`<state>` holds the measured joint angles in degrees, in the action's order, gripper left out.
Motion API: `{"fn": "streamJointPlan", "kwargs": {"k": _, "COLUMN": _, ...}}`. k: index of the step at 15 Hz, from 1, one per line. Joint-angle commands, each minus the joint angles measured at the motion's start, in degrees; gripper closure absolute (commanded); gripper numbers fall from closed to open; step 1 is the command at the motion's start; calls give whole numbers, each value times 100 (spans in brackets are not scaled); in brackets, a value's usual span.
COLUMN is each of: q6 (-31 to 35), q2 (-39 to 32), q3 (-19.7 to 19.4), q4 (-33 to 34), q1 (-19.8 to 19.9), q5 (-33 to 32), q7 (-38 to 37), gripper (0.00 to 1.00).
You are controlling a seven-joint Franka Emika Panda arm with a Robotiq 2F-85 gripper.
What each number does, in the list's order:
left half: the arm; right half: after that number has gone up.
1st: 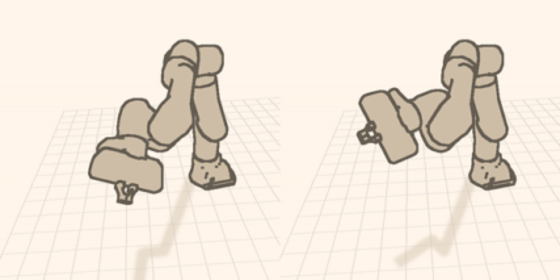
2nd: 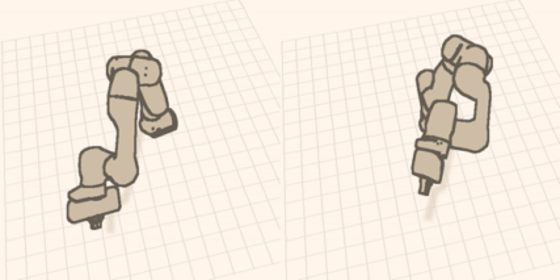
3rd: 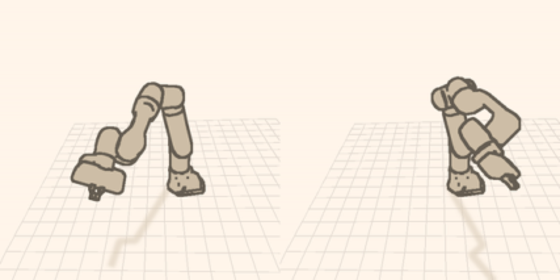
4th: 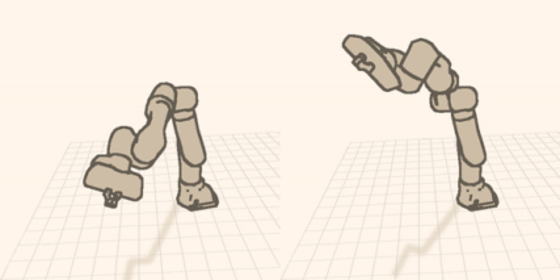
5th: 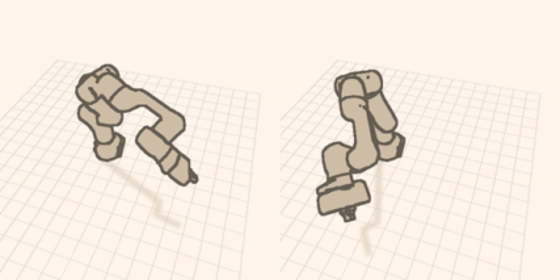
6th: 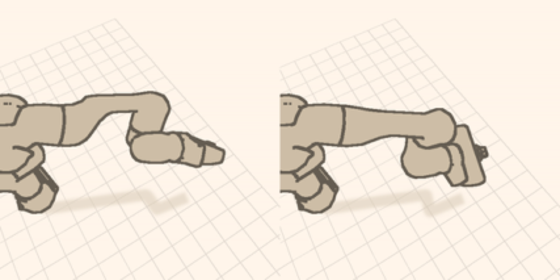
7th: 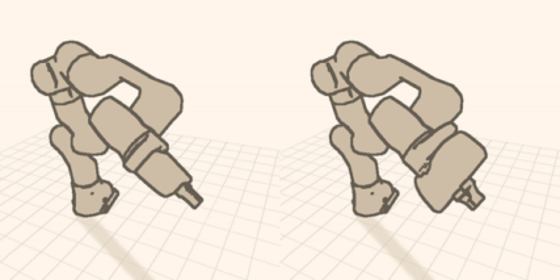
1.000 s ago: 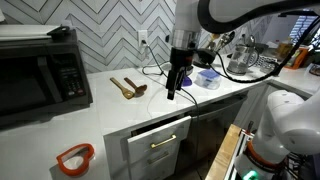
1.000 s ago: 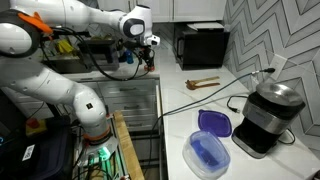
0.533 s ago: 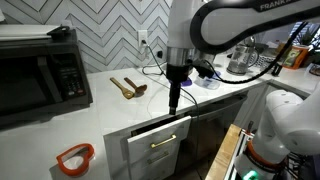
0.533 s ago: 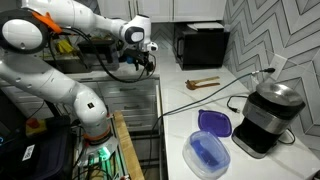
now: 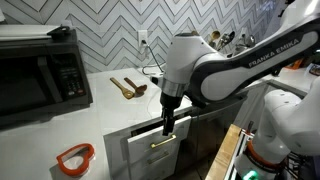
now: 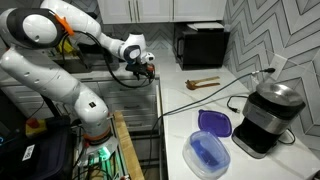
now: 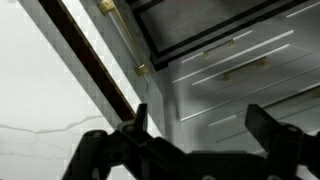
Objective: Open the drawer then remove the spoon from the drawer
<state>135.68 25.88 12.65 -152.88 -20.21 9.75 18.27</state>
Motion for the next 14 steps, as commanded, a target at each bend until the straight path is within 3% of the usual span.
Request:
{"fn": "streamJointPlan", "kwargs": {"k": 1, "q6": 1099, "q2": -271, "q3": 99, "q4": -425, "q1": -80, "q5": -379, "q7": -42, "gripper": 0}}
{"fn": "streamJointPlan", "kwargs": {"k": 2, "q6": 627, "q2": -166, "q3": -62, "q4": -213, "q1": -135, "q5": -247, "q7": -58, "gripper": 0}}
{"fn": "streamJointPlan", "kwargs": {"k": 14, "q6": 1556, "q2": -477, "q3": -27, "q4": -453, "q1": -254, "q5": -440, "q7": 115, "gripper": 0}}
